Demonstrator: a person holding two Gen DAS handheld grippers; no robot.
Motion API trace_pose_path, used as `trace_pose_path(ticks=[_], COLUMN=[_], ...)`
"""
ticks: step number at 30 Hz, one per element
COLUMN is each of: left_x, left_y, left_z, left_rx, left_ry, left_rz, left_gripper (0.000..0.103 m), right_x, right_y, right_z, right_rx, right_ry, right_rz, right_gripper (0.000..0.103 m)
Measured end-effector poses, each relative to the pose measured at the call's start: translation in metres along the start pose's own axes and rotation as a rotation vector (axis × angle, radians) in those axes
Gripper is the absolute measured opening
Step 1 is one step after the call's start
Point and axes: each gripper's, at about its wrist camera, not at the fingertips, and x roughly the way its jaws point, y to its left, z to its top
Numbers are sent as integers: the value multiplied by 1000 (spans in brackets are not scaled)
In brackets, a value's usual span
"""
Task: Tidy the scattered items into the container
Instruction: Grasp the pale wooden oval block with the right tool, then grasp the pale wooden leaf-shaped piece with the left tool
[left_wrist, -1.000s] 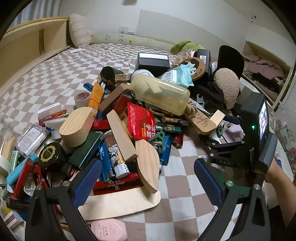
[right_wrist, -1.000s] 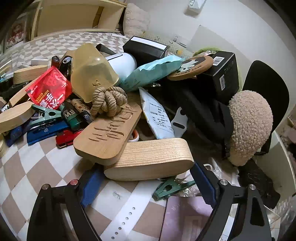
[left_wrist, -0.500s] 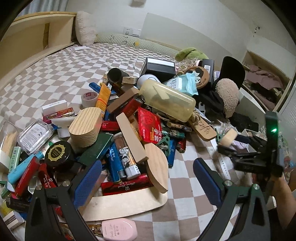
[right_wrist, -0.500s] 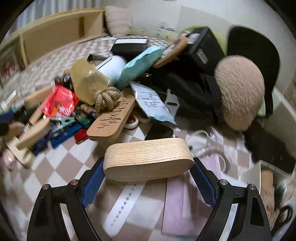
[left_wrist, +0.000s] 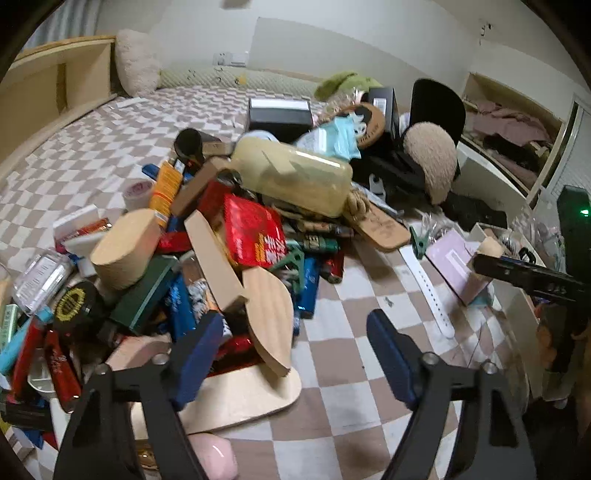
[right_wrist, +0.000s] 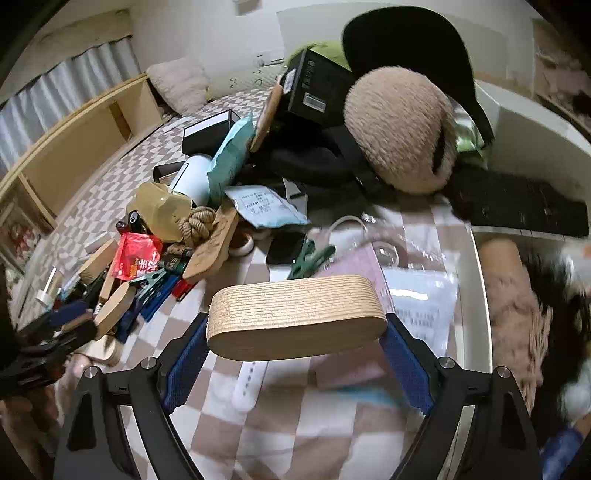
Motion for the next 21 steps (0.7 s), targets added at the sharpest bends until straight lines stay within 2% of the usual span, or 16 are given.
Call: trace_pose_path(ticks=[3, 16, 19, 21], left_x=[7, 36, 44, 47], left_y=[1, 0, 1, 4], left_z=[-2, 9, 13, 16], left_rx=[-18, -37, -43, -57], left_ry=[32, 68, 71, 72], left_rz=[-1, 72, 103, 114], left_gripper=[59, 55, 49, 42], right_x=[-6, -10, -9, -8], right_y=[-2, -5, -7, -9], right_z=[-4, -6, -5, -4], right_rx=[23, 59, 71, 80], right_ry=[-7, -23, -28, -27], right_rz=[17, 37, 36, 39], right_gripper=[90, 90, 90, 90])
